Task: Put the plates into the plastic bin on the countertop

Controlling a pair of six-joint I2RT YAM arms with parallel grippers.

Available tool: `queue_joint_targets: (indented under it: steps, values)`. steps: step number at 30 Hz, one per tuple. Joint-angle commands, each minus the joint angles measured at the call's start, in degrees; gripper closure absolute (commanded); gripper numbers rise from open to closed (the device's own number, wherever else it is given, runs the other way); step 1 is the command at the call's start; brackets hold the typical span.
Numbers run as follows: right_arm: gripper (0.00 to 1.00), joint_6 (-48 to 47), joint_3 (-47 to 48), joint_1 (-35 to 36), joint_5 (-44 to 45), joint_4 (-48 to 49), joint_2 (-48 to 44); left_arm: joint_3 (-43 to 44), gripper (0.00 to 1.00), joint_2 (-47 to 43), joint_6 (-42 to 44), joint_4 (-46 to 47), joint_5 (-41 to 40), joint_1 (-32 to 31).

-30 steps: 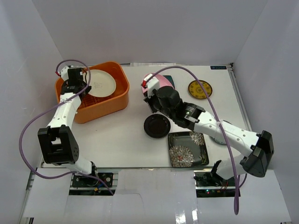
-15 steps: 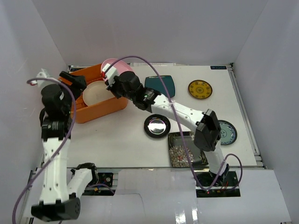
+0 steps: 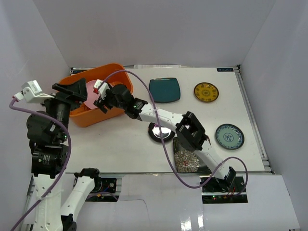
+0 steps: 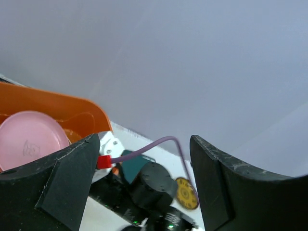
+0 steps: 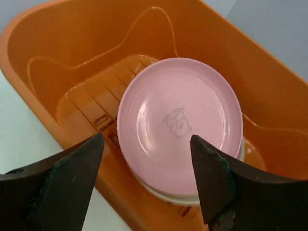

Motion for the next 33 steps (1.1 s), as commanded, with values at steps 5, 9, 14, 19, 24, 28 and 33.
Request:
queue_joint_targets:
  steps: [5, 9, 14, 19, 24, 28, 33]
  values:
    - [0.32, 4.6, -31.5, -1.1, 9.2, 15.7, -35.2, -8.7, 0.17, 7.6, -4.8, 2.0, 15.9, -0.4]
    - [0.74, 13.0, -63.6, -6.3, 13.8, 19.6, -59.1, -14.4, 0.25, 15.3, -11.2, 9.9, 25.4, -4.1]
    - [0.92, 29.0, -87.4, -20.0, 11.1, 15.7, -76.5, -10.8, 0.28, 29.5, -10.3, 13.7, 14.4, -24.4]
    - [0.92, 39.8, -103.5, -32.8, 2.1, 10.1, -92.0, -9.1, 0.43, 47.6, -12.4, 23.6, 5.9, -29.1]
    - [0.91, 40.8, -111.4, -34.9, -2.1, 4.6, -103.1, -5.3, 0.49, 62.9, -13.2, 31.2, 0.2, -29.0]
    - [0.87, 39.3, -112.3, -35.1, -3.5, -0.3, -108.3, -5.4, 0.45, 70.4, -16.6, 39.1, -3.6, -27.8]
    - [0.82, 38.2, -111.7, -35.1, -4.9, -3.0, -111.1, -2.6, 0.37, 78.6, -20.0, 43.5, -3.5, -25.8]
